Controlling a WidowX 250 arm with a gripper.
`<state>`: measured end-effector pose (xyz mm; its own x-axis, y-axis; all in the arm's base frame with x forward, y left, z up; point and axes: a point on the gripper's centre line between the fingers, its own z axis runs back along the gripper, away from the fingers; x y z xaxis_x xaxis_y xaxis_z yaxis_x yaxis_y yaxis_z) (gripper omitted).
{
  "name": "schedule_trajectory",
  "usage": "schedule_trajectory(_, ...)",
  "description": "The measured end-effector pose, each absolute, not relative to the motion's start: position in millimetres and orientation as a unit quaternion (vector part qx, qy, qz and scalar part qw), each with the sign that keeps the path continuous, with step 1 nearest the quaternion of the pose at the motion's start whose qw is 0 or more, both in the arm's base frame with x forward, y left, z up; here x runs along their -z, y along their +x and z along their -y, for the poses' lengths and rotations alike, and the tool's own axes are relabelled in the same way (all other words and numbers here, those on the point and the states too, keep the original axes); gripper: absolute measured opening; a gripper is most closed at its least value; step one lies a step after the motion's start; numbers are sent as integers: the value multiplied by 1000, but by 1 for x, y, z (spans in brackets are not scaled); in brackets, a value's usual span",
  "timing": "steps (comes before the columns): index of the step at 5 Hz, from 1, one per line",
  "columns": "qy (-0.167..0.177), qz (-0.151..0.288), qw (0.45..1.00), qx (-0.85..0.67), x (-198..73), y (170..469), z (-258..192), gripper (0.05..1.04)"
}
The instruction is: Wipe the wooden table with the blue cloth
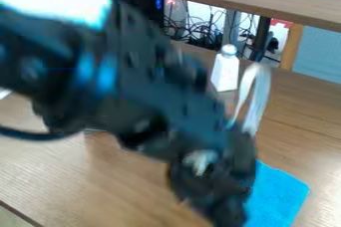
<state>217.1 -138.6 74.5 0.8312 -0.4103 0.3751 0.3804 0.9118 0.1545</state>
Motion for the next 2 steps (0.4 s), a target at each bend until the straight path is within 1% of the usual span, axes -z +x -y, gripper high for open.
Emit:
schedule_trajectory(1, -4, 227, 956, 184, -97, 241, 146, 1000)
schedule_trajectory(2, -14, 197, 966, 168, -70, 261, 147, 1000)
